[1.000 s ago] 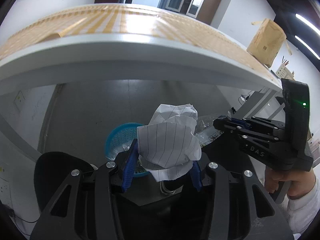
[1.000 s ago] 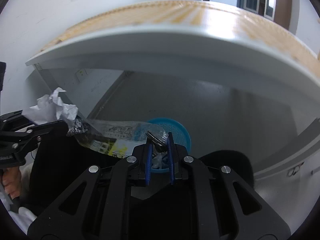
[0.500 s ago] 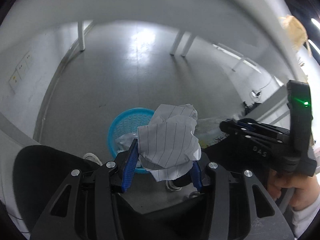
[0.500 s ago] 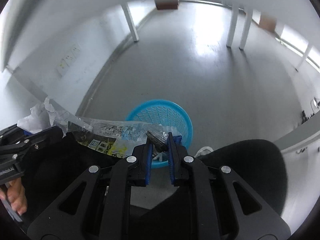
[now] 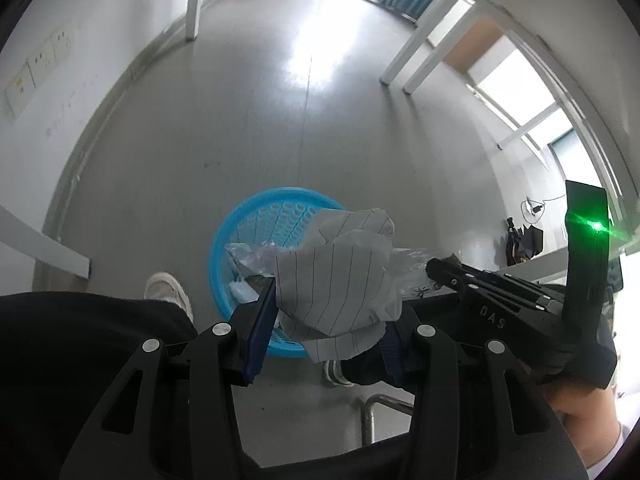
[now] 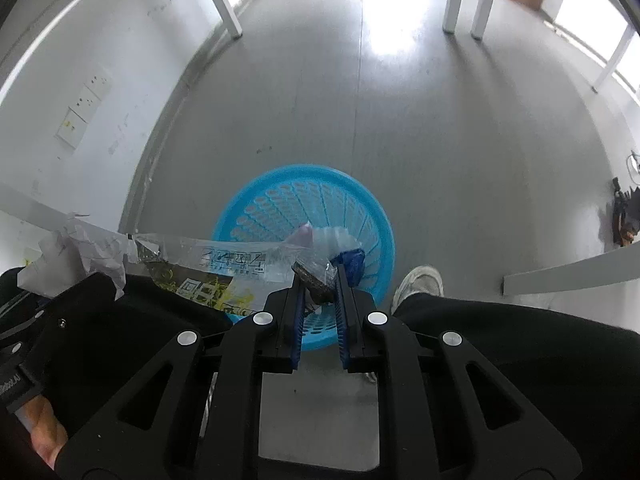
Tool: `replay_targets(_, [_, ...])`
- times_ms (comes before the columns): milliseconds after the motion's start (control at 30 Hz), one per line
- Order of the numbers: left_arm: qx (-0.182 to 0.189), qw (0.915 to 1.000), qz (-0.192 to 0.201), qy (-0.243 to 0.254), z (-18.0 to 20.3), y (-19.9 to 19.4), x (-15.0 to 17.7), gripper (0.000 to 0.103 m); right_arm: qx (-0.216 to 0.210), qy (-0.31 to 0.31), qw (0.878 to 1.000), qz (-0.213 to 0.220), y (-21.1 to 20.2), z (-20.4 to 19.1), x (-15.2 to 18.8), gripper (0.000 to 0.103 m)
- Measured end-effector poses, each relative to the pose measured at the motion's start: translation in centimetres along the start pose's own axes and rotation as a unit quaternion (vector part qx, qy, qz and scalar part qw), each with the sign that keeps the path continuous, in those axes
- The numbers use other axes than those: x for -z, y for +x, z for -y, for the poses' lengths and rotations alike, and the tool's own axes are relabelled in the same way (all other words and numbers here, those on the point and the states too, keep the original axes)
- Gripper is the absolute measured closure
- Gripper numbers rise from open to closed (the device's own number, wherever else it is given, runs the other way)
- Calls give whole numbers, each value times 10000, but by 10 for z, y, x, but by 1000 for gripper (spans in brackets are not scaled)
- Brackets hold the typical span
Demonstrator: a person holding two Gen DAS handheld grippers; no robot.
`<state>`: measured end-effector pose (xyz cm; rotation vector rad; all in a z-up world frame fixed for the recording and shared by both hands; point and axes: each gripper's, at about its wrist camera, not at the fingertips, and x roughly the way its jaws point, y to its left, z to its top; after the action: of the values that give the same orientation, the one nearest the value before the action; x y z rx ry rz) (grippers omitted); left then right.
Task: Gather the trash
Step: 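Lift the paper bag and foil wrapper and carry them down over the wastebasket, then open both grippers to drop the paper bag and foil wrapper into the basket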
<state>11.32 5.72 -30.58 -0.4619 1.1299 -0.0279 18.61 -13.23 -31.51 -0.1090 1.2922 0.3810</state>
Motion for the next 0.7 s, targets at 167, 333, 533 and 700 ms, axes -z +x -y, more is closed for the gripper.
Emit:
replay_targets(167, [-89, 9995, -191, -249, -5, 26, -10, 58, 143, -23, 9997, -172, 26, 0, -14, 90])
replay_targets(333, [-140, 9986, -306, -396, -3, 39, -21, 57, 143, 235, 9986, -449, 54, 11, -27, 88])
replay_targets(533, [-178, 9978, -408, -491, -3, 54, -30, 57, 180, 282, 9979, -551, 70, 18, -36, 87])
replay_targets(700, [-46, 9970, -455, -632, -5, 60, -33, 51, 196, 348, 9977, -547, 74, 22, -38, 73])
